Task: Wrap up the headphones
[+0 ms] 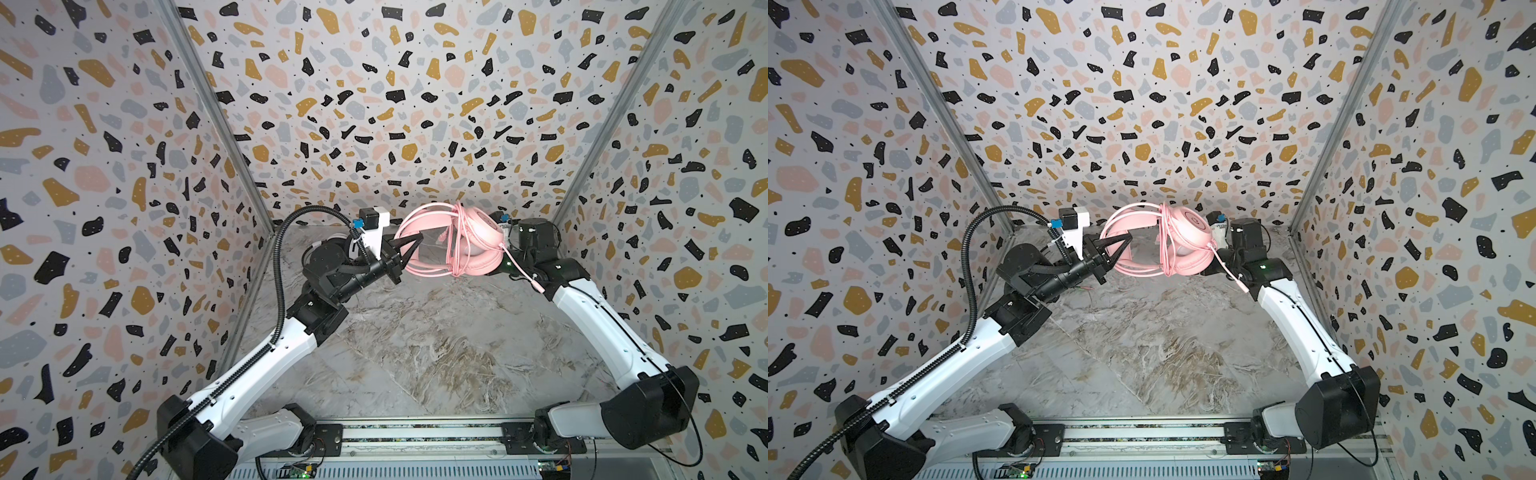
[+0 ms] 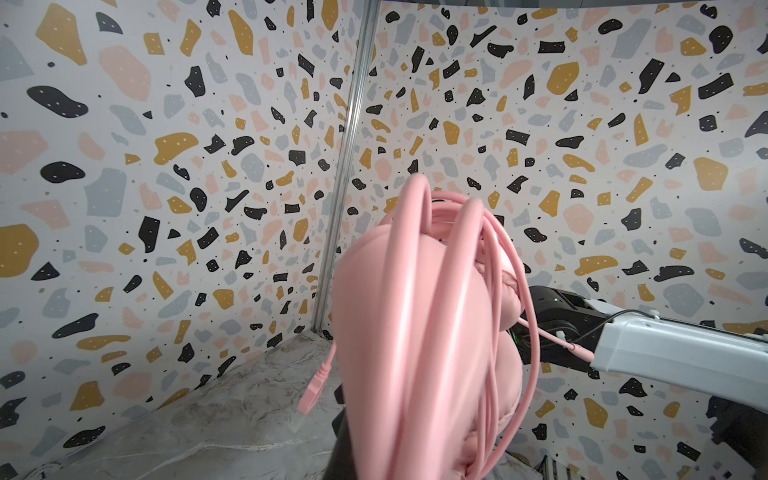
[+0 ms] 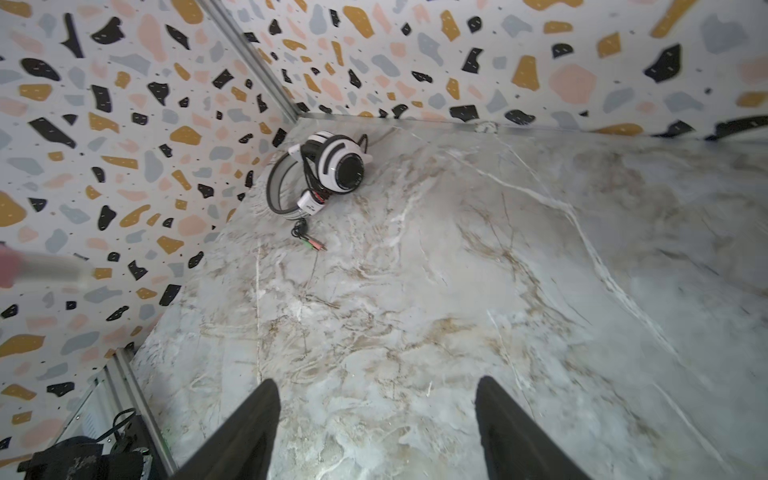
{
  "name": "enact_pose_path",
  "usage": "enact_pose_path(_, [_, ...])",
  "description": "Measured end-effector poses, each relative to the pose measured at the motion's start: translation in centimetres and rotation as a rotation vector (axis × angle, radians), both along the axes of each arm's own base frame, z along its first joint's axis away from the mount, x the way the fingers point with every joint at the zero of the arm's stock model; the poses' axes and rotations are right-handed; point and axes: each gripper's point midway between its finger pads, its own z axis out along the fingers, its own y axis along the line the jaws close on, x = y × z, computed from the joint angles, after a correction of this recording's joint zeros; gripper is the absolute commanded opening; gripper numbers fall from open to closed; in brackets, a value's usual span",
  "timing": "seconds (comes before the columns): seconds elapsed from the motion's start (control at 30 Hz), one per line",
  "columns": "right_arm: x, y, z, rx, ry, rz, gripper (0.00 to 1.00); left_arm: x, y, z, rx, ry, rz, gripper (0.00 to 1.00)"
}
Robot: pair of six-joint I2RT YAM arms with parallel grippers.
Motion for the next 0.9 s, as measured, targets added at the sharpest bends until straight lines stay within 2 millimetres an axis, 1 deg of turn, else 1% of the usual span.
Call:
enact_pose_path(0.07, [-0.3,-2.9,-0.8,-0.014,0.025,-0.099,0.76,0.3,0.2,-0.4,0.016,0.002,0.022,0.0])
enact_pose_path(0.13, [-0.8,-5.3,-0.9,-0.026,0.027,-0.186,0.76,0.5,0.4,-0.9,0.027,0.008,0.042,0.0])
enact_pose_path(0.17, [-0.9,-6.2,-0.6,-0.031,0.019,-0.219,0.76,0.6,0.5,-1.1,0.033,0.008,0.051,0.0])
enact_pose_path(0.2, [-1.3,-6.9,0.0,-0.035,0.002,-0.246,0.76,0.7,0.6,-1.5,0.042,0.011,0.06,0.0])
enact_pose_path(0.27, [-2.0,-7.3,1.8,-0.03,-0.051,-0.26,0.76,1.0,0.7,-2.3,0.061,0.023,0.075,0.0])
enact_pose_path(0.37, [-3.5,-7.2,5.6,-0.006,-0.152,-0.248,0.76,1.3,0.8,-3.7,0.087,0.042,0.089,0.0])
enact_pose_path(0.4, [-3.9,-7.0,7.2,0.005,-0.192,-0.238,0.77,1.4,0.7,-4.0,0.094,0.046,0.088,0.0])
enact_pose_path(0.47, [-4.6,-6.3,10.4,0.027,-0.265,-0.203,0.78,1.4,0.7,-4.7,0.104,0.056,0.087,0.0])
enact_pose_path(0.5, [-5.1,-5.5,12.1,0.041,-0.303,-0.171,0.8,1.4,0.6,-5.0,0.109,0.061,0.085,0.0])
enact_pose_path(0.6, [-6.5,-2.9,16.6,0.071,-0.393,-0.067,0.81,1.4,0.5,-5.9,0.122,0.074,0.078,0.0])
enact_pose_path(0.63, [-6.9,-1.9,17.8,0.079,-0.412,-0.032,0.81,1.4,0.4,-6.3,0.127,0.079,0.074,0.0])
enact_pose_path(0.7, [-7.4,0.0,19.5,0.089,-0.436,0.039,0.81,1.4,0.4,-6.7,0.133,0.084,0.07,0.0])
enact_pose_path(0.73, [-7.6,1.0,20.1,0.09,-0.443,0.078,0.81,1.3,0.4,-6.9,0.137,0.086,0.068,0.0])
enact_pose_path(0.8, [-7.8,3.0,20.4,0.073,-0.43,0.143,0.81,1.3,0.3,-7.1,0.143,0.09,0.065,0.0])
enact_pose_path(0.87, [-7.6,5.2,20.0,0.039,-0.41,0.192,0.81,1.3,0.3,-7.2,0.146,0.09,0.062,0.0])
enact_pose_path(0.9, [-7.5,6.4,19.3,0.013,-0.393,0.215,0.81,1.2,0.3,-7.2,0.146,0.088,0.06,0.0])
